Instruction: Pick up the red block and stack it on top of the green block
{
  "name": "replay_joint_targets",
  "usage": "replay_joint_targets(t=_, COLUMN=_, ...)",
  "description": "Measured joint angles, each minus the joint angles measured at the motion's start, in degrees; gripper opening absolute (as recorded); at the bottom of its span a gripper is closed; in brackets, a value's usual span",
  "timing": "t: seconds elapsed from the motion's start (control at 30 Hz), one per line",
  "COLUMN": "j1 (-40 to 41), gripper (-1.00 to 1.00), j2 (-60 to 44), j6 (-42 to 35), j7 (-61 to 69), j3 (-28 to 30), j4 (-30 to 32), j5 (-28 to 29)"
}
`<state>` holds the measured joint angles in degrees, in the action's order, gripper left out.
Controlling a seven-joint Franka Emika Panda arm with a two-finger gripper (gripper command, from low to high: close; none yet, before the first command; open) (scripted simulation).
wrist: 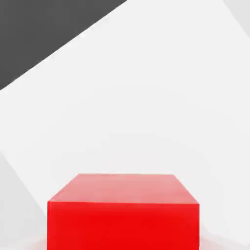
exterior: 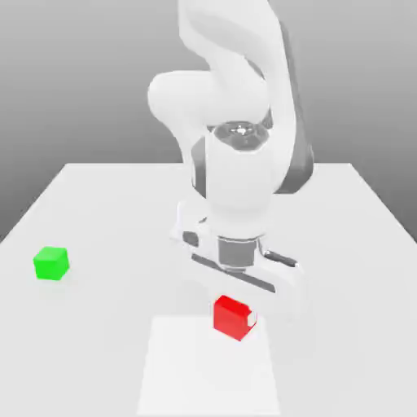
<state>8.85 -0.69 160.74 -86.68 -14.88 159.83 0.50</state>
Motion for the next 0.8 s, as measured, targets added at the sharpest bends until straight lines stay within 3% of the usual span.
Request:
replay_joint_targets(t=0.1, j1=-2.8, gripper=-1.0, j2=1.5, j6=-1.3, j7=-3.4, j3=4.7, j4=0.6, j5=0.6)
replay_joint_targets(t=0.4, j1=23.6, gripper=-1.0, j2=5.8, j6=-4.7, j7=-20.2, j3=18.7, j4=1.6, j5=4.3)
replay_joint_targets(t=0.67, j1=39.6, gripper=-1.0, j2=9.8, j6=-7.1, j7=-33.3, j3=30.3, j4=2.6, j5=5.6)
replay_joint_targets(t=0.8, j1=40.4, gripper=-1.0, j2=3.5, j6=-1.0, j7=-32.1, j3=32.0, j4=2.4, j5=1.9)
